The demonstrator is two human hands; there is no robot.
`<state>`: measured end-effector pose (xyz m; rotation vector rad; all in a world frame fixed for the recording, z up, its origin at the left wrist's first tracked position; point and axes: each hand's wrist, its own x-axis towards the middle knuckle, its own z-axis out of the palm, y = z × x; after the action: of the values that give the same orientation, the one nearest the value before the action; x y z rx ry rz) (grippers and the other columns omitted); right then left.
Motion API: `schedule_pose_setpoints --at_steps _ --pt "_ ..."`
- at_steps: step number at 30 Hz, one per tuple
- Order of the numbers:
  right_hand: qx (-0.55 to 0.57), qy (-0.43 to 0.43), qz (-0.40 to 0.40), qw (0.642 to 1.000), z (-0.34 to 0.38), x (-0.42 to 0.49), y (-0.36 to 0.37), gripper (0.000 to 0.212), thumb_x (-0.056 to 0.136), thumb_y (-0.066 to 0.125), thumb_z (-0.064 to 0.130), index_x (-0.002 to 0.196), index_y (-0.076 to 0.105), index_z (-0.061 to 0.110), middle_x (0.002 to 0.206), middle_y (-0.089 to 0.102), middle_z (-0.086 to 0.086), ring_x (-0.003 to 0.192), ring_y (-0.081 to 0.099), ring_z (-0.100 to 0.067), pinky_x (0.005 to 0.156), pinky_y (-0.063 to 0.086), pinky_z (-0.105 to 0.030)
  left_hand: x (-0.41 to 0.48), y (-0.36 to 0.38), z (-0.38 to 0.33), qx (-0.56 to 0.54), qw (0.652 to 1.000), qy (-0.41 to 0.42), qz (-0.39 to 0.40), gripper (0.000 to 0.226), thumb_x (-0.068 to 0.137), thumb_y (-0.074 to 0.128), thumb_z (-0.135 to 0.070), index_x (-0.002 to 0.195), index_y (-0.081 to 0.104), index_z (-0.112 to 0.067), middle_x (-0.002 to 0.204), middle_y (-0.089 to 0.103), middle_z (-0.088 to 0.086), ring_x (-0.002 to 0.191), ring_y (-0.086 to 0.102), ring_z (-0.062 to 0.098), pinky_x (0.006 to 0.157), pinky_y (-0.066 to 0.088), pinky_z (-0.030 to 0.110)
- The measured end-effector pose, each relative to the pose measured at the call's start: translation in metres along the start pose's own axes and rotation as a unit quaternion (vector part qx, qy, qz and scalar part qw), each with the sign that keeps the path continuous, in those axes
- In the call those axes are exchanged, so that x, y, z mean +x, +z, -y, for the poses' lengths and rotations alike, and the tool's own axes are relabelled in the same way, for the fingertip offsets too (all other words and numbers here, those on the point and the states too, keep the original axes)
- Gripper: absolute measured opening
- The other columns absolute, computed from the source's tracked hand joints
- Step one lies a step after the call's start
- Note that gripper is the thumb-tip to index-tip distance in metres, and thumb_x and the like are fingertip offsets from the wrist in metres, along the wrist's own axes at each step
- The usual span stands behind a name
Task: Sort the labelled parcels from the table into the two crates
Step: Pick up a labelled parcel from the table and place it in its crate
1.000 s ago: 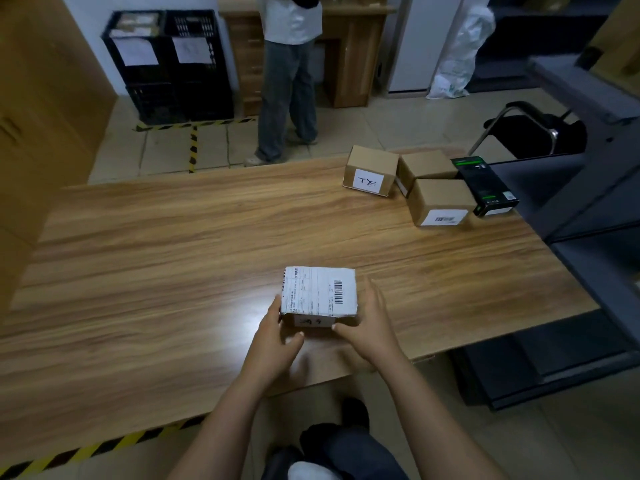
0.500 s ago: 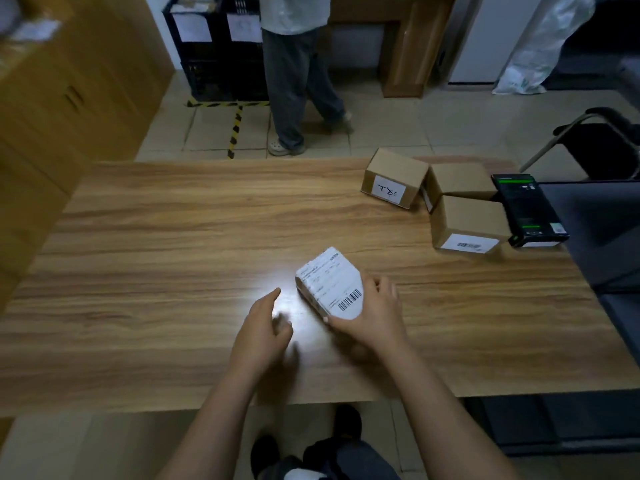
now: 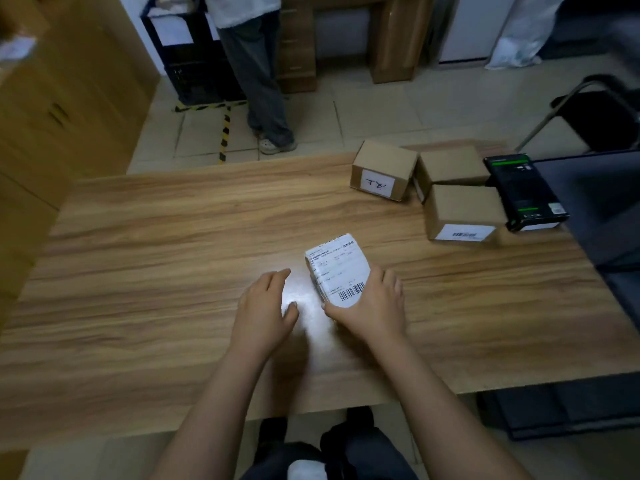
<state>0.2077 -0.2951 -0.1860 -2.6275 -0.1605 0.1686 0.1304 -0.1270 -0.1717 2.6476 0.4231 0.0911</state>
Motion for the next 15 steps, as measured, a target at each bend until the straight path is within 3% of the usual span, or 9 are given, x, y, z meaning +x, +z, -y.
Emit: schedule_pose_setpoints --at_steps 7,12,15 --pt "0.013 0.080 -0.137 0.987 0.007 -0.011 -0.041 0.094 0.051 0.082 0.061 0.120 0.042 0.010 0.116 0.043 -0.006 0.113 0.039 -0.027 0.096 0.032 -0.033 0.050 -0.023 -0.027 -0.006 0.985 0.171 -0.023 0.049 0.079 0.068 -0.018 0.126 0.056 -0.010 0.117 0.059 0.010 0.103 0.057 0.035 0.085 0.044 0.043" --pt "0.024 0.148 -0.258 0.954 0.023 -0.056 -0.072 0.100 0.054 0.082 0.060 0.131 0.039 0.012 0.121 0.042 -0.006 0.114 0.035 -0.024 0.097 0.030 -0.033 0.057 -0.051 -0.053 -0.002 0.939 0.341 -0.044 0.043 0.069 0.077 -0.014 0.109 0.061 -0.006 0.102 0.062 0.013 0.092 0.059 0.036 0.084 0.047 0.047" --pt "0.021 0.185 -0.344 0.920 0.035 -0.088 -0.091 0.101 0.052 0.081 0.062 0.130 0.040 0.013 0.118 0.043 -0.005 0.110 0.034 -0.022 0.091 0.026 -0.028 0.049 -0.072 -0.073 -0.023 0.901 0.432 -0.040 0.045 0.070 0.076 -0.015 0.112 0.062 -0.006 0.108 0.061 0.013 0.097 0.057 0.035 0.083 0.045 0.042"
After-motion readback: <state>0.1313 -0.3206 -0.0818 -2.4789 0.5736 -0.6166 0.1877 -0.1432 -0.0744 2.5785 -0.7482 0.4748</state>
